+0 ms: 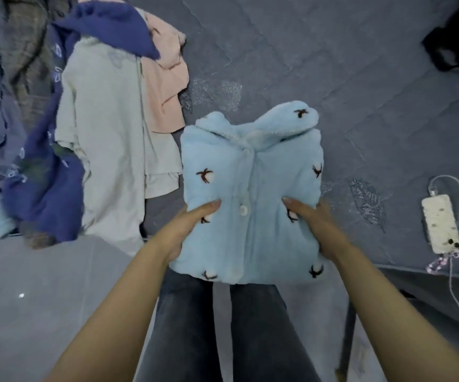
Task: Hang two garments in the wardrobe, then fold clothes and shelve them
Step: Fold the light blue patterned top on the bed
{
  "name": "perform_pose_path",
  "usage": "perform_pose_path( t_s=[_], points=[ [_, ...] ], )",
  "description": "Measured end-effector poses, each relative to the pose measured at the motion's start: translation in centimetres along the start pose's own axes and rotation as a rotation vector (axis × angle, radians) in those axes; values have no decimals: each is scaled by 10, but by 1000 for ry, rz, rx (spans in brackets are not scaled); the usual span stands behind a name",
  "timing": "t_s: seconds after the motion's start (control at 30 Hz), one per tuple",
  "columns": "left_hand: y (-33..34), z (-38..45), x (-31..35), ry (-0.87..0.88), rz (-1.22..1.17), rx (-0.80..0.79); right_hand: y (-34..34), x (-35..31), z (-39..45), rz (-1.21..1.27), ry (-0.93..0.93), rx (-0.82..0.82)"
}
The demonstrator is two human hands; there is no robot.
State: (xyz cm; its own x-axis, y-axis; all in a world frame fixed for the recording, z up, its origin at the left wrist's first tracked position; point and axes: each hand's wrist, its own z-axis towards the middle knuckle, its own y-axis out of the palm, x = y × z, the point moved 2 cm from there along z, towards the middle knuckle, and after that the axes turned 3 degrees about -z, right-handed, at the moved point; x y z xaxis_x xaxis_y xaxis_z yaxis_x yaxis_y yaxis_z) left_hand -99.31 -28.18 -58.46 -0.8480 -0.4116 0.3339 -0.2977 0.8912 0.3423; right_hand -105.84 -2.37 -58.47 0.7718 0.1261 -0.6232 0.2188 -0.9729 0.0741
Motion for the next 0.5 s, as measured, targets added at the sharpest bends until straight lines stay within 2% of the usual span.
perform_pose_path(
  t_s=[0.2, 0.3, 0.5],
  points=[
    [30, -111, -52, 170, -297, 94, 14, -55, -65, -263, -48, -240],
    [33, -170, -73, 274, -423, 172, 44, -76, -99, -375, -89, -320],
    [35, -284, -132, 506, -677, 354, 128, -93, -170, -506, -151, -606]
  ],
)
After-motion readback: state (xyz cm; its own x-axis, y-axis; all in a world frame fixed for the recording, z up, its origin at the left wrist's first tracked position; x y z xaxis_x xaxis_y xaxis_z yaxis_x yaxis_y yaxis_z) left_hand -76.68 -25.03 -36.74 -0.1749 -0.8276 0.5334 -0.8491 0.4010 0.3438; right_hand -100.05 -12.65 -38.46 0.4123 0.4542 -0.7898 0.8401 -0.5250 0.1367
